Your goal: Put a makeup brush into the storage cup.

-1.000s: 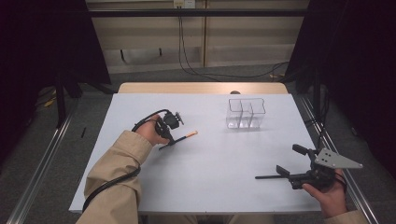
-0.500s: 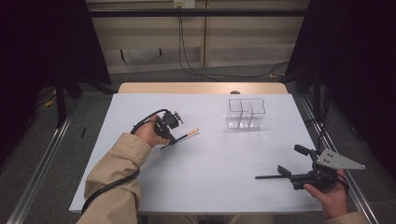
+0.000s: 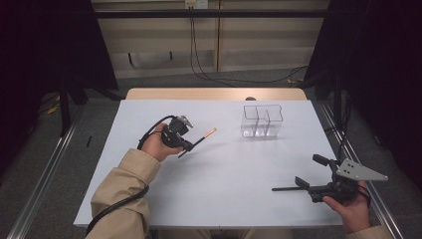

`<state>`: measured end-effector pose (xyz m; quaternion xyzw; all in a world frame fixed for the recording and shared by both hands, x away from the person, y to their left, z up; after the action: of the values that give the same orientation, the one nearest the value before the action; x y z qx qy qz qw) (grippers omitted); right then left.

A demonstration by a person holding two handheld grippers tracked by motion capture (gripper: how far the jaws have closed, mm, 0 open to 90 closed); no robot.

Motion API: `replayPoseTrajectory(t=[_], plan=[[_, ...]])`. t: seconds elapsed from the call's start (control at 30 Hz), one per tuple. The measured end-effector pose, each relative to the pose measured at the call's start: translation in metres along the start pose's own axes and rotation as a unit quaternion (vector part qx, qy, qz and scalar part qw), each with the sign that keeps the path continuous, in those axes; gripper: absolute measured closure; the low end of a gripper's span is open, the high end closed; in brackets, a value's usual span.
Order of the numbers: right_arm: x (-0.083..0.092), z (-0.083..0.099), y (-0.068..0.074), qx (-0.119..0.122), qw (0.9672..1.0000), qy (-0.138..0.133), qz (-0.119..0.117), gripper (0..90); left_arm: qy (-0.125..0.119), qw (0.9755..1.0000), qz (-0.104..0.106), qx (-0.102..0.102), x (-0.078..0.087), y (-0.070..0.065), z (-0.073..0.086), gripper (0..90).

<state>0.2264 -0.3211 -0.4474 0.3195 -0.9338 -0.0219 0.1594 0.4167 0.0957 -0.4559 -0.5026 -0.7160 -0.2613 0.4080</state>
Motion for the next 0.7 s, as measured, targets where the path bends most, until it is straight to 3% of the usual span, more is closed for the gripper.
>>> replayPoseTrajectory(t=[0.13, 0.2, 0.33, 0.43, 0.47, 0.53, 0.7], plan=[[0.000, 0.000, 0.000, -0.001, 1.0000, 0.001, 0.000, 0.0, -0.034, 0.9994, 0.004, 0.009, 0.002, -0.004, 0.000, 84.7], [0.000, 0.000, 0.000, -0.001, 1.0000, 0.001, 0.000, 0.0, -0.059, 0.9979, 0.006, 0.023, 0.003, -0.007, 0.000, 84.7], [0.000, 0.000, 0.001, 0.000, 1.0000, 0.002, 0.000, 0.0, -0.096, 0.9950, 0.011, 0.027, 0.005, -0.010, 0.000, 84.7], [-0.001, 0.000, 0.001, 0.000, 1.0000, 0.002, 0.001, 0.0, -0.121, 0.9920, 0.011, 0.034, 0.006, -0.012, 0.001, 84.7], [-0.001, 0.000, 0.001, 0.001, 1.0000, 0.001, 0.000, 0.0, -0.140, 0.9893, 0.016, 0.039, 0.007, -0.014, 0.000, 84.7], [-0.001, 0.000, 0.001, 0.001, 1.0000, 0.001, 0.001, 0.0, -0.147, 0.9883, 0.015, 0.039, 0.009, -0.015, 0.000, 84.7], [-0.001, 0.000, 0.001, 0.001, 1.0000, 0.001, 0.001, 0.0, -0.184, 0.9820, 0.016, 0.038, 0.013, -0.020, -0.001, 84.7]])
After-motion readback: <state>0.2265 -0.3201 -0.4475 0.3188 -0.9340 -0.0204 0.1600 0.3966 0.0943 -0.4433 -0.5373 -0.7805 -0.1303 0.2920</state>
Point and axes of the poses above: each handheld gripper's, and its own axes: x roughly backward along the jaws, z roughly out of its underside, y roughly to its left, the point moved 3 cm from there along -x, roughly forward along the jaws, and after that the axes turned 7 degrees about -x, right-handed, at the moved point
